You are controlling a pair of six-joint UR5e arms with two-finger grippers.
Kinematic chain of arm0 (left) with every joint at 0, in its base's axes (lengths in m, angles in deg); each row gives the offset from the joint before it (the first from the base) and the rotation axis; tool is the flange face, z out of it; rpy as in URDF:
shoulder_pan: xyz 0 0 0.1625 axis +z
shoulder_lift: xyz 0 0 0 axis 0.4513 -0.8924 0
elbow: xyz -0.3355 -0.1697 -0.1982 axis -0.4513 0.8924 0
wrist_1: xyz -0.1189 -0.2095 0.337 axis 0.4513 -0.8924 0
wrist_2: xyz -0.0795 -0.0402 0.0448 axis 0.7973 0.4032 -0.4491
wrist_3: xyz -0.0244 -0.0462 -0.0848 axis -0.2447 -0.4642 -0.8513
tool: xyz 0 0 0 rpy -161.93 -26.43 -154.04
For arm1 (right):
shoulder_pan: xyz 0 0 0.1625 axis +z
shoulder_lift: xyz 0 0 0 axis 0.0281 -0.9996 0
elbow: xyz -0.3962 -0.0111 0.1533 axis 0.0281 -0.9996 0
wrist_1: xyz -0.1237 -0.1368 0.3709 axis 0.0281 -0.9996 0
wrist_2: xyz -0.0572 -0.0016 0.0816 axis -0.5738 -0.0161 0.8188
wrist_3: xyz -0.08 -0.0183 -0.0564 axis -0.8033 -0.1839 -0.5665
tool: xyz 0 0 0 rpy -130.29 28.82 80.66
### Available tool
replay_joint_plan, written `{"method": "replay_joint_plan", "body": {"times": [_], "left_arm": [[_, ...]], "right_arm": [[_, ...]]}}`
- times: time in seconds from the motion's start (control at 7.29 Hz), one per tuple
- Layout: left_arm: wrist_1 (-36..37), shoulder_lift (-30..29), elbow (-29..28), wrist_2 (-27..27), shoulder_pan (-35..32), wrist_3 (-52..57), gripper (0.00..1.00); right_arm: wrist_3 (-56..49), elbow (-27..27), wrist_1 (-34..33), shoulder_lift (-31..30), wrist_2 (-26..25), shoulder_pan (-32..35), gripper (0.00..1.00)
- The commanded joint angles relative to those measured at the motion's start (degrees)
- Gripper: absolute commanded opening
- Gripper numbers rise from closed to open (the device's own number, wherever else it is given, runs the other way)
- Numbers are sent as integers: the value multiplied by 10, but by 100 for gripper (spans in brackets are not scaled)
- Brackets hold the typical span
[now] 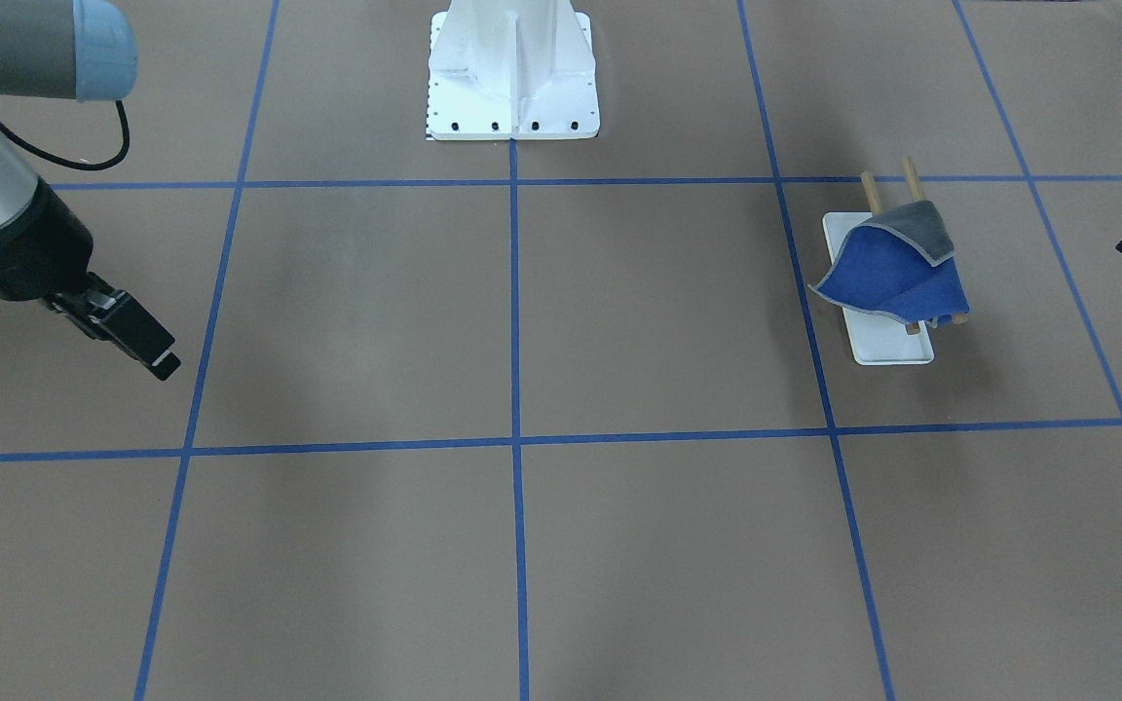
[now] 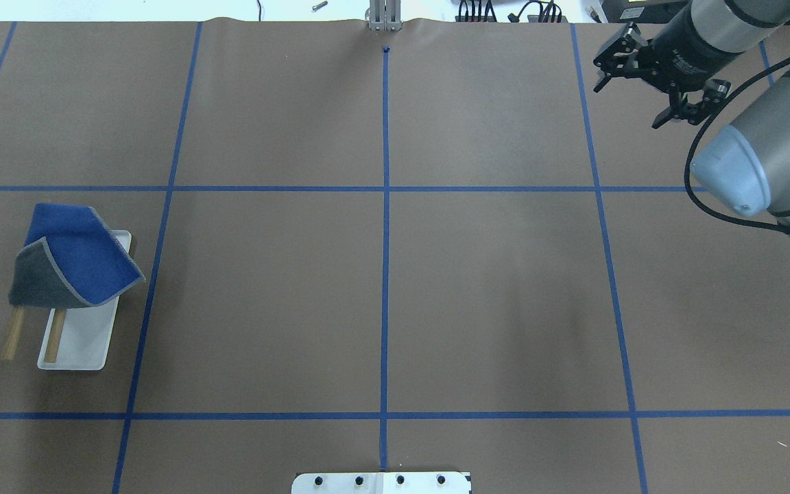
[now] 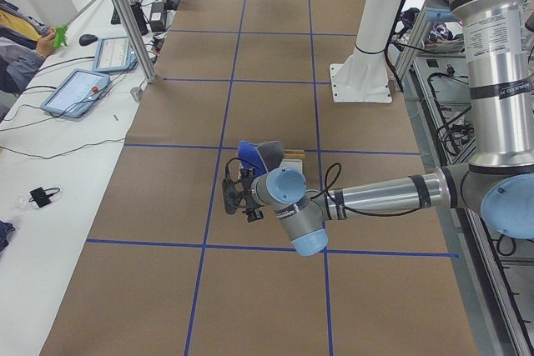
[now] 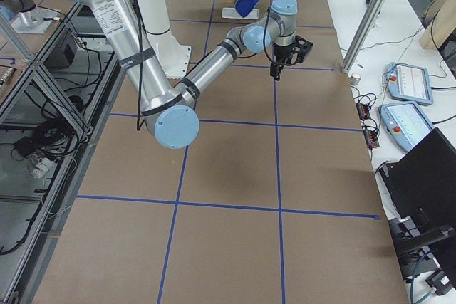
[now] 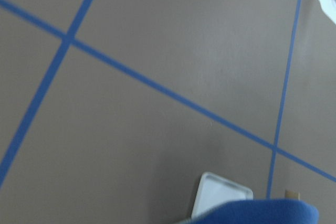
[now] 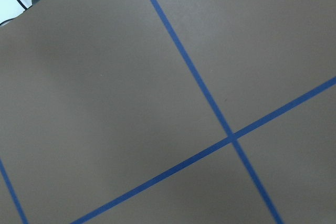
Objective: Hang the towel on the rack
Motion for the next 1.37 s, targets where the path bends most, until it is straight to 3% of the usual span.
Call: {"method": "replay_joint_plan", "body": {"times": [0.0, 0.14, 0.55, 0.96, 1.23], "left_arm": [[55, 6, -4, -37, -10, 189, 98], [110, 6, -4, -37, -15, 262, 98], [381, -37, 20, -35, -95, 531, 98], [599, -65, 85, -29, -99, 571, 98], [623, -52, 100, -19, -101, 573, 98]], "right_arm": [[-266, -1, 0, -89, 50, 82, 100], [-354, -1, 0, -124, 74, 118, 100], [-572, -3, 1, -223, 80, 178, 100], [-745, -26, -4, -297, 82, 216, 100], [-765, -36, -5, -302, 83, 230, 100]]}}
